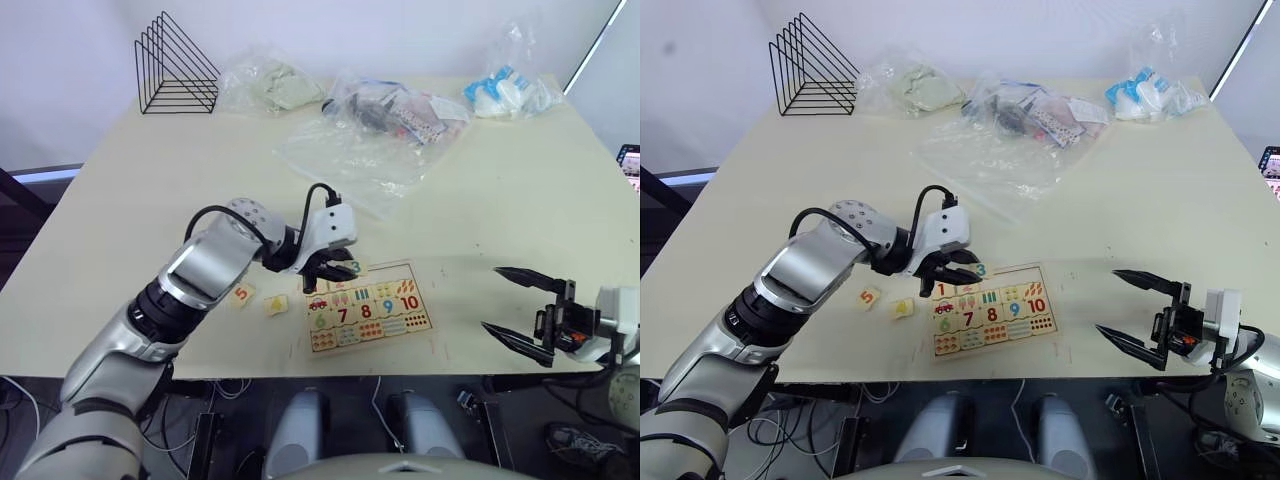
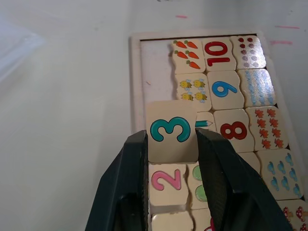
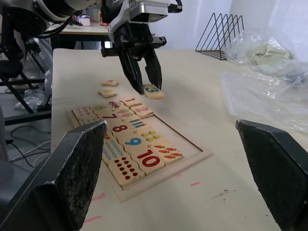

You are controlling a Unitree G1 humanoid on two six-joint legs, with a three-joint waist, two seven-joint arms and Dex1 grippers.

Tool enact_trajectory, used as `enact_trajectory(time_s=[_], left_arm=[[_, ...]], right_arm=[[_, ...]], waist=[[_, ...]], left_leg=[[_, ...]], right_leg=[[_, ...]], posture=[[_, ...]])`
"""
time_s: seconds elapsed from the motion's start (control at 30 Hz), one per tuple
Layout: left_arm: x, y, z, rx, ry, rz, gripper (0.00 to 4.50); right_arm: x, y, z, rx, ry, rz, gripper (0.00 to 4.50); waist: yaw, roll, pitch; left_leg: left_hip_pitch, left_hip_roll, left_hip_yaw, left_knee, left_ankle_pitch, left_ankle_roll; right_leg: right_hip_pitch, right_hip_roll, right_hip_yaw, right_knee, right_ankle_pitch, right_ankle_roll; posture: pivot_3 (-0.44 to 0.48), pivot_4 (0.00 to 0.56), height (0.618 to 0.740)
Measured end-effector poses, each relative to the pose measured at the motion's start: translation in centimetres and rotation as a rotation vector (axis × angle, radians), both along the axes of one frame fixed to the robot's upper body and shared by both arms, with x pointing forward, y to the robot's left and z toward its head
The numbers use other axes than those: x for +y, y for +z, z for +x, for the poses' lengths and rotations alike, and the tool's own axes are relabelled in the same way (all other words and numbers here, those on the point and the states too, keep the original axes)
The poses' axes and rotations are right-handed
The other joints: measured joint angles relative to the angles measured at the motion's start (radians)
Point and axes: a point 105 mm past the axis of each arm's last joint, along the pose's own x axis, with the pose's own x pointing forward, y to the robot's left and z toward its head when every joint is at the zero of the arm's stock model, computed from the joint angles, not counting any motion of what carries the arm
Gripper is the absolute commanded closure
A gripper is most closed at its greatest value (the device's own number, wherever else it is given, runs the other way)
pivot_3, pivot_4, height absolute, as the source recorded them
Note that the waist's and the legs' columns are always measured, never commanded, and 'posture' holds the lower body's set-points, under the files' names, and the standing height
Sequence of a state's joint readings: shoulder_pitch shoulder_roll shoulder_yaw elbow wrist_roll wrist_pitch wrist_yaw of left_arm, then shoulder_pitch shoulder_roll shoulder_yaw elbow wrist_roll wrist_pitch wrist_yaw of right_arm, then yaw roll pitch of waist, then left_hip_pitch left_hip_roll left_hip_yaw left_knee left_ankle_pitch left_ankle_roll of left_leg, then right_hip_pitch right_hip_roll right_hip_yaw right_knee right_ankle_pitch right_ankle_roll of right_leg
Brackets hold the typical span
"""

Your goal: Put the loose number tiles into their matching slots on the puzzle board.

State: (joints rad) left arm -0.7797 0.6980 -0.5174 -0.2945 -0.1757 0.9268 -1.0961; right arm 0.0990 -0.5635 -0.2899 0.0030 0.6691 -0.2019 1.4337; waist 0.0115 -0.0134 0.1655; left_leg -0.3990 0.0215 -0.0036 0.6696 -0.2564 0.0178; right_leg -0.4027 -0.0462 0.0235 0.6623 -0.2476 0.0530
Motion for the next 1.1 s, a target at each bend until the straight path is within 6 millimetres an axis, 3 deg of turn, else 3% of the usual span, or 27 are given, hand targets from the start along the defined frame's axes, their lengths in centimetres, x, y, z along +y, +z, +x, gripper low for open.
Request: enact_trajectory(time_s=[1.1], left_arm=[[-1.2,-1.6,0.9,-0.017,-0.001,0.089,3.5]], right_arm=[[0.2,0.2,0.4,-0.017,0.0,-0.007,0.0]], waist=[[0.0,0.0,0.0]], left_leg=[[0.0,0.0,0.0,0.0,0.0,0.0]], right_leg=[[0.0,0.0,0.0,0.0,0.0,0.0]], posture=[[0.0,0.15,0.74]])
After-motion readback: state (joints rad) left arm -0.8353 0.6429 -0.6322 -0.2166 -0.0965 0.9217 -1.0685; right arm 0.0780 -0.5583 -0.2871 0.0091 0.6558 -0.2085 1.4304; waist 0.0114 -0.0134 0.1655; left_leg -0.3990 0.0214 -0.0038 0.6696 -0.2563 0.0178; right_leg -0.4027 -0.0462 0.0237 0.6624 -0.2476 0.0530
